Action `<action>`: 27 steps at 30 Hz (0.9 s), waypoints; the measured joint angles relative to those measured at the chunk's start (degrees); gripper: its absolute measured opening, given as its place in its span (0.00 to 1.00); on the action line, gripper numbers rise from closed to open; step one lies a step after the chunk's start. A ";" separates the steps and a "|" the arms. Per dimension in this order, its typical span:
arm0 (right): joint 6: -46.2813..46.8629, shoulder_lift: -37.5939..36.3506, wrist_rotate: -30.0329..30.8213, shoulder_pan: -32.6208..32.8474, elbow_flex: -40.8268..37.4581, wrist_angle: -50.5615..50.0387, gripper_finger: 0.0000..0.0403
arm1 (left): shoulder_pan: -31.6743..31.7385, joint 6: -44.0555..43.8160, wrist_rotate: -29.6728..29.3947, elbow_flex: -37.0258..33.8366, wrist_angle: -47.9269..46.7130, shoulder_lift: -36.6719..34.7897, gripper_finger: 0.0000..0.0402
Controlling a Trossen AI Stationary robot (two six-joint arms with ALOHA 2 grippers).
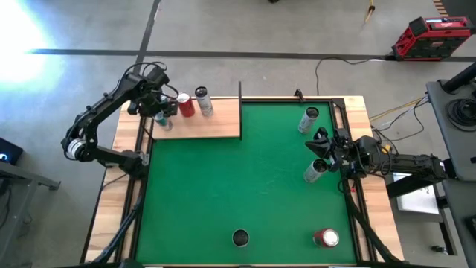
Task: Place canned beverage on shelf
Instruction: Put the blue soda can on the shelf aligned with the other blue soda can
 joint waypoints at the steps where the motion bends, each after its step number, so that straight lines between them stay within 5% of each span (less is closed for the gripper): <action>1: 0.01 -0.01 -0.01 0.01 -0.01 0.01 0.03 | 0.00 -0.22 0.06 -0.15 0.00 0.20 0.60; 27: 0.02 0.00 -0.02 0.00 -0.02 0.00 0.03 | 0.11 -4.13 -0.30 -0.41 -0.09 1.40 0.72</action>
